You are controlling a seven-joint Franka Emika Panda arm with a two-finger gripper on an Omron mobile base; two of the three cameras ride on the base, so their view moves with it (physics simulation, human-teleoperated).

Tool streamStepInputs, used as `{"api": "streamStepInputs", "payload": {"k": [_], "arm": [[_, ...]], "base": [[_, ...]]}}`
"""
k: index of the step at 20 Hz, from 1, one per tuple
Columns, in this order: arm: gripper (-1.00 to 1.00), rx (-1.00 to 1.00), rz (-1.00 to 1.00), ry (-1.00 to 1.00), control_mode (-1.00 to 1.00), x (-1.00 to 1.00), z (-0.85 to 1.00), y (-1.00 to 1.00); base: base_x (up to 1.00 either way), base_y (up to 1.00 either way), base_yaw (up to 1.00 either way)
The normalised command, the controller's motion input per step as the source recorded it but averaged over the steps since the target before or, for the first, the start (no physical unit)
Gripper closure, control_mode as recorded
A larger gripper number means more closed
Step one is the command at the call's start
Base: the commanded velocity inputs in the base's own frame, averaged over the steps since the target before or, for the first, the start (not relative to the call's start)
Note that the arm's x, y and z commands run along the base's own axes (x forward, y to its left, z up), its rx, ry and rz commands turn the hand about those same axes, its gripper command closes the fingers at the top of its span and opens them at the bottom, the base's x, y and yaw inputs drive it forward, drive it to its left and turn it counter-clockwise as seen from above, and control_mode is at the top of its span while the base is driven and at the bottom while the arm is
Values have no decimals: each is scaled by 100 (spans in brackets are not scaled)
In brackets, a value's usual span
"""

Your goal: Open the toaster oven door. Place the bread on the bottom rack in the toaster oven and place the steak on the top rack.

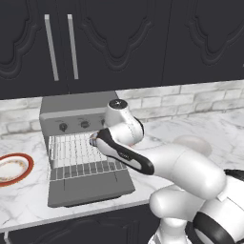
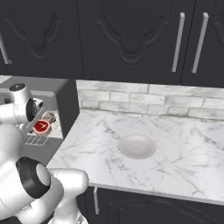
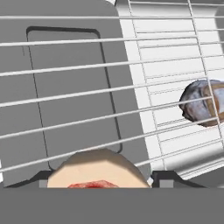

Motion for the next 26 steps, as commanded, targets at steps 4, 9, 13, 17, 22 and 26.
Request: {"api": "streamStepInputs", "payload": {"k": [4, 9, 13, 17, 22, 26], "arm": [[100, 6, 7, -1, -100, 6, -13, 46], [100, 5, 9, 0, -100, -10, -4, 43], [100, 1, 2, -3, -100, -17, 1, 47], [100, 0, 0, -8, -100, -31, 3, 43], [100, 0, 0, -15, -100, -32, 18, 32], [100, 0, -10, -4, -100, -44, 15, 24]], "base": [[0, 0, 0], [0, 0, 0], [0, 0, 0], [0, 0, 0], [0, 0, 0], [0, 0, 0]]}}
